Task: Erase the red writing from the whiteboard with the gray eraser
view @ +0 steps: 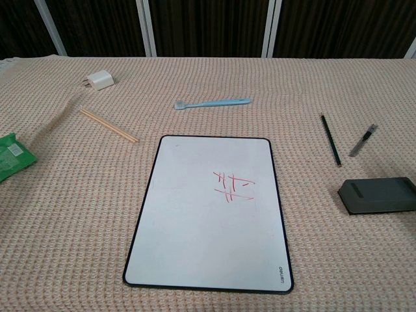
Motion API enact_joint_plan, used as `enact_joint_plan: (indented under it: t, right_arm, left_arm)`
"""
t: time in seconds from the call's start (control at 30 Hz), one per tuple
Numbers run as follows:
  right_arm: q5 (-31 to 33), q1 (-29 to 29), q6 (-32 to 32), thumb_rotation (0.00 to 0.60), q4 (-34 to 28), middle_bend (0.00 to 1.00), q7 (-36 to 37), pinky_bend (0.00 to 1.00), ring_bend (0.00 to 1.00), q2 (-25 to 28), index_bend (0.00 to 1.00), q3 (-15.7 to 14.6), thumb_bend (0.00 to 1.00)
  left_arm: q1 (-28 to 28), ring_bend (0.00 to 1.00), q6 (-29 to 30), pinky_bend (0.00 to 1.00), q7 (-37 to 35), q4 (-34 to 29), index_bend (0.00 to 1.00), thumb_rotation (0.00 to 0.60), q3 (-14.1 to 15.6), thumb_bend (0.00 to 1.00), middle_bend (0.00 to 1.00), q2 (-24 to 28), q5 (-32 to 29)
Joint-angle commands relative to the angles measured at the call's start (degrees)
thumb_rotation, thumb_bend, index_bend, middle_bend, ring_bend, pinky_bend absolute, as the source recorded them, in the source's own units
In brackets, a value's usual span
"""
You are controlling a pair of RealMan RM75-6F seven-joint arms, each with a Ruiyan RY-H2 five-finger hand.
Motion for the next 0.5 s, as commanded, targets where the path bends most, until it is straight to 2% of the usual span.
enact_joint_plan:
  t: [0.03,0.37,0.5]
  right_arm:
    - [-1.9,3.3,-4.8,0.600,0.1,0.11,1.5,0.15,0.10,1.0,0.05,-0.9,0.11]
    - [-0.3,9.6,-13.4,0.600,1.9,0.19,0.6,0.20,0.16,-1.0,0.16,0.5,0.11]
    - [0.3,11.3,-16.0,0.600,2.3,0.23,-0.3,0.22,0.21,-2.2,0.20,1.0,0.16]
  left_arm:
    - [0.0,0.00,0.1,0.00,-0.1,0.0,0.15,0.600,0.0,0.48,0.01,0.1,0.0]
    - [-0.1,0.00,-0.2,0.00,0.3,0.2,0.15,0.600,0.0,0.48,0.01,0.0,-0.1]
    - [-0.1,0.00,-0.2,0.00,0.5,0.3,0.15,0.600,0.0,0.48,0.01,-0.1,-0.1]
